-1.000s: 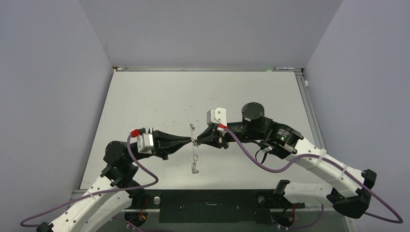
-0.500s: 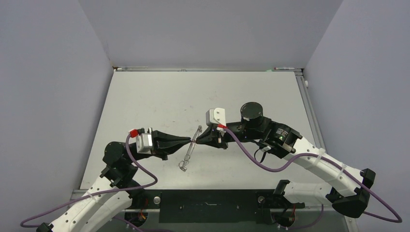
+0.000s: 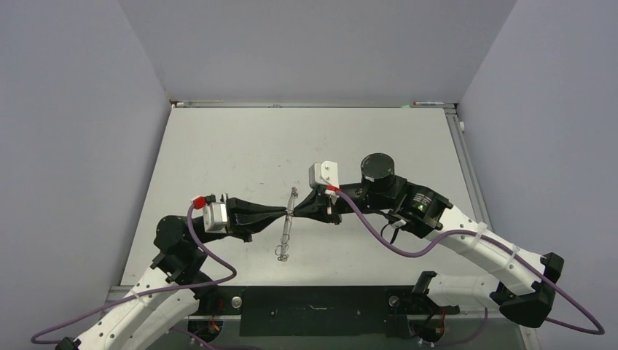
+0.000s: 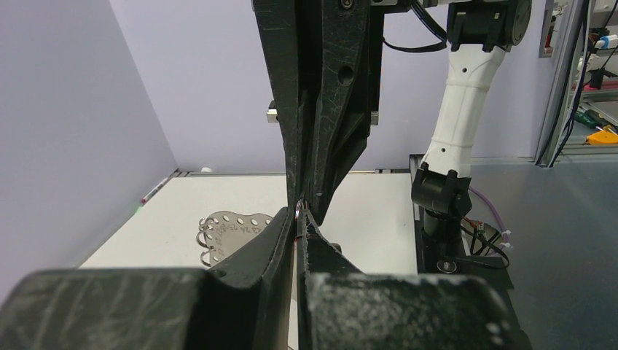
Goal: Put the keys on the keyring
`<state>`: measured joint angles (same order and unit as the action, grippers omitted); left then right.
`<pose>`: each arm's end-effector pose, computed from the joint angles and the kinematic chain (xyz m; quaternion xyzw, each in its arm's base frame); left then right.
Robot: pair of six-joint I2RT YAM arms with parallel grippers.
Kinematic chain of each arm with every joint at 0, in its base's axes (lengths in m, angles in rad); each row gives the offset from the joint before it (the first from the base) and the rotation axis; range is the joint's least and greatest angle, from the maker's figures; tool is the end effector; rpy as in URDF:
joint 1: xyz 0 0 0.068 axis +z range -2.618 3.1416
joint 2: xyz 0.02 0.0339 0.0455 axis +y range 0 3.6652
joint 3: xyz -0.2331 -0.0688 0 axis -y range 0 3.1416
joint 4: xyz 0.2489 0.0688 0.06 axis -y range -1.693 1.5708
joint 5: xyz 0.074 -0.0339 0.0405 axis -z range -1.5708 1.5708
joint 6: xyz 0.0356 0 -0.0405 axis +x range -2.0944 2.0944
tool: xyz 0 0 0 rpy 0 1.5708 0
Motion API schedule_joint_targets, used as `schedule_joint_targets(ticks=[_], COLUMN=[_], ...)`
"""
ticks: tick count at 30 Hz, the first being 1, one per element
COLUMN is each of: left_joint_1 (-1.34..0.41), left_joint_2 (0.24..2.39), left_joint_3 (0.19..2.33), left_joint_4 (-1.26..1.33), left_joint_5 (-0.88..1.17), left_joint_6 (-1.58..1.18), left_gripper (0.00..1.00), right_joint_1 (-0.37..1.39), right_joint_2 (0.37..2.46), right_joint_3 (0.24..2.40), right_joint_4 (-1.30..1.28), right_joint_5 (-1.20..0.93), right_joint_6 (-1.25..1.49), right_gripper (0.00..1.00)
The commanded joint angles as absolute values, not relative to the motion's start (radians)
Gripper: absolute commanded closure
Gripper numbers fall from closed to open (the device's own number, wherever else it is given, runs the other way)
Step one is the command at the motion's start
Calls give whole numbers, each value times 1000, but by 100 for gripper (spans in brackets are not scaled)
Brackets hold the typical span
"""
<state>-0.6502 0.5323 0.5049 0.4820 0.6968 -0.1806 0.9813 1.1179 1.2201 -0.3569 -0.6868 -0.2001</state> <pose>0.1140 -0.1154 0.3294 0.3974 0.4167 -0.4872 0.6565 0.1245 0.2268 0.3826 -0.5859 0.5041 0.4656 0.4311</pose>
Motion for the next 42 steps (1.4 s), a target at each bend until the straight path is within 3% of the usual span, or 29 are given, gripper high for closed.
schedule_joint_targets(ticks=[1, 5, 11, 16, 42], left_joint_1=[-643, -643, -643, -643, -642], left_joint_2=[523, 525, 524, 525, 521], left_joint_3=[514, 514, 515, 515, 515], left_joint_4=[560, 560, 555, 553, 551], left_joint_5=[698, 697, 696, 694, 690], left_joint_6=[-198, -198, -193, -192, -192], left_gripper=[100, 100, 100, 100, 100], right_joint_1=[979, 981, 980, 981, 981], right_joint_2=[1137, 1148, 1127, 1108, 1134], right_joint_3=[1214, 1221, 1230, 1241, 1203], right_joint_4=[-286, -284, -285, -281, -223], right_joint_5=[-721, -723, -713, -716, -730], right_joint_6=[-189, -179, -179, -177, -157], right_gripper=[95, 92, 72, 64, 76])
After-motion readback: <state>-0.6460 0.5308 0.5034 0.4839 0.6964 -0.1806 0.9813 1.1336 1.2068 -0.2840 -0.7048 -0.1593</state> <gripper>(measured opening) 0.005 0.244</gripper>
